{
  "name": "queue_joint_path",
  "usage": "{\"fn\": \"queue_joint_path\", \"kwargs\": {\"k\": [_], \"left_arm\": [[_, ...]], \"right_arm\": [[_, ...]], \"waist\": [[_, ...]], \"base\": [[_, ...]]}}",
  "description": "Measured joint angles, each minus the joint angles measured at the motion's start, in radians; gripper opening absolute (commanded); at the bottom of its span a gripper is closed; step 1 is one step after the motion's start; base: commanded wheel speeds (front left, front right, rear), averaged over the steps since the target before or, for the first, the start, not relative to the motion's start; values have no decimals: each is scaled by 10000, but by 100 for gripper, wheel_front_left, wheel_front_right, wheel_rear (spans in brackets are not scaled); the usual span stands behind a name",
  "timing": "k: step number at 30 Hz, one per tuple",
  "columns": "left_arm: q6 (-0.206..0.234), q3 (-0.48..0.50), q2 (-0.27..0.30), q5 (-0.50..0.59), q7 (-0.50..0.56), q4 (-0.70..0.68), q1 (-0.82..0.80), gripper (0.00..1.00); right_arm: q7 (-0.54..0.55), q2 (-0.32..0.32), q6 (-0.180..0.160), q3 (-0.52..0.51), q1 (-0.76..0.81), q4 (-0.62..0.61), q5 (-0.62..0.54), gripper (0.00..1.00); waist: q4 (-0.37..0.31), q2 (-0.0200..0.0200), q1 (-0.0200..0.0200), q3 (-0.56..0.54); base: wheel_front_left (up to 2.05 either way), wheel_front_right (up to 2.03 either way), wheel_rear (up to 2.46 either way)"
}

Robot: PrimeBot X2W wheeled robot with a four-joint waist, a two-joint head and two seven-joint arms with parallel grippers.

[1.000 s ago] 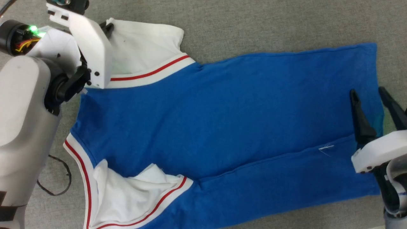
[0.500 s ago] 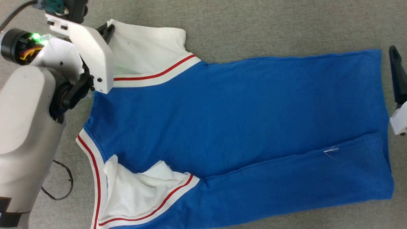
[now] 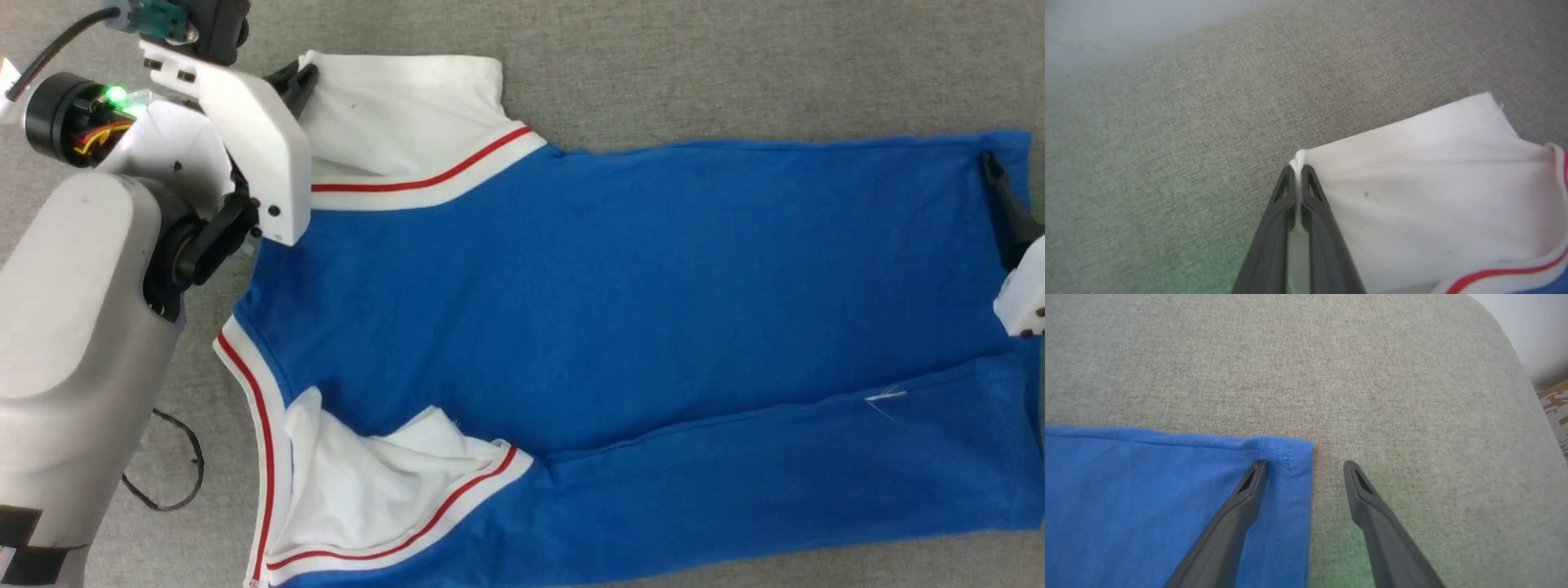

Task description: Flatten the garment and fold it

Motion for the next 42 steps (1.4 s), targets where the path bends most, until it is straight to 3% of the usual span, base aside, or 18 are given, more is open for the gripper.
{"fn": "queue_joint_path", "kwargs": {"k": [1, 2, 3, 4, 11, 23, 28, 36, 39, 42], "left_arm": [[0, -4, -2, -13, 0, -6, -2, 0], [0, -6, -2, -42, 0, -10, -3, 0], [2, -10, 2, -48, 0, -10, -3, 0], [4, -19, 2, -48, 2, -12, -7, 0], [4, -33, 4, -61, -384, 12, 11, 0], [443, 1018, 161, -77, -3317, -1009, 1453, 0], [815, 1302, 280, -196, -4069, -2228, 2819, 0], [1854, 1682, 299, -545, -4663, -4172, 5994, 0], [2282, 1827, 153, -848, -4961, -4631, 7371, 0], [2408, 1802, -169, -1210, -5237, -4773, 8540, 0]], "right_arm": [[58, 4, 0, 0, -70, 82, 35, 100], [182, 25, 0, -33, -142, 161, 92, 58], [309, 90, 0, -86, -222, 236, 194, 33], [399, 167, -2, -128, -299, 280, 322, 0], [594, 178, 2, -121, -487, 389, 424, 0], [-98, 213, 4, -529, 146, -132, 293, 0], [-286, 385, 2, -759, 1046, -754, 265, 0], [-424, 999, 0, -1078, 2736, -1517, 284, 0], [-431, 1361, 0, -1300, 3438, -1593, 337, 0], [-458, 1662, 0, -1499, 4130, -1549, 334, 0]], "waist": [[16, 1, 0, 9], [28, 0, 0, 17], [35, 0, 0, 23], [46, 0, 0, 27], [82, 0, 0, -81], [68, 0, 0, -1026], [150, 0, -1, -1590], [332, 0, -2, -2535], [385, 0, -2, -2846], [437, 0, -3, -3100]], "base": [[0, 0, 0], [0, 0, 0], [0, 0, 0], [0, 0, 0], [0, 0, 0], [0, 0, 0], [0, 0, 0], [0, 0, 0], [0, 0, 0], [0, 0, 0]]}}
